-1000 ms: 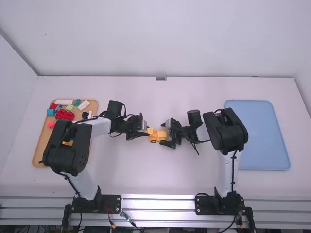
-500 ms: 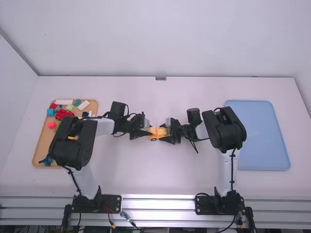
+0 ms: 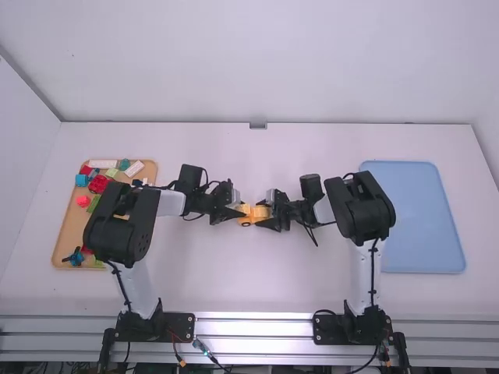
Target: Assemble lego blocks to make yellow taxi
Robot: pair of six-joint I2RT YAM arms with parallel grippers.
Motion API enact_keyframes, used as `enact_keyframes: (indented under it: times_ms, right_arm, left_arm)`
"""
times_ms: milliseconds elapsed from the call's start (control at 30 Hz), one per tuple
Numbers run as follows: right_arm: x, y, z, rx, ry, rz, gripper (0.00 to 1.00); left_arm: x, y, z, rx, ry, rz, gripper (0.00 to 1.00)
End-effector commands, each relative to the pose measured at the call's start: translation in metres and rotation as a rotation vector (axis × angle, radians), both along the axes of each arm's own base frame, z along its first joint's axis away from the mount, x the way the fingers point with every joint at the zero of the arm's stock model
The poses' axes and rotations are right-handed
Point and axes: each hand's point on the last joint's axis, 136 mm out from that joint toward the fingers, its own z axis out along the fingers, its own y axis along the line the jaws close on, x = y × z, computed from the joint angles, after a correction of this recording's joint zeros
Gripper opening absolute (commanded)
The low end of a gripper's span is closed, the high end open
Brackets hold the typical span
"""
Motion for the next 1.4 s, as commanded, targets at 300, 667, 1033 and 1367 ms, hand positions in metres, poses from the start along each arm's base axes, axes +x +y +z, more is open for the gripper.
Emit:
enact_keyframes:
  times_ms: [300,667,1033,1367]
  right_arm:
    - [0.002,0.012,-0.021,-0.124,0.038,-0.058,0.54]
    - [-0.012,0.002,0.001,-0.150,-0.028,-0.079,0.57]
    - [-0.016,0.000,-0.005,-0.176,-0.030,-0.075,0.58]
    - [-0.017,0.003,-0.001,-0.171,-0.031,-0.012,0.66]
  left_arm:
    - [-0.010,-0.016,-0.020,0.093,0.029,-0.007,0.02]
    - [-0.003,-0.010,-0.023,0.118,0.025,0.031,0.02]
    - [-0.026,-0.015,-0.020,0.077,0.006,-0.097,0.02]
    - [-0.034,-0.013,-0.025,0.083,-0.025,-0.128,0.12]
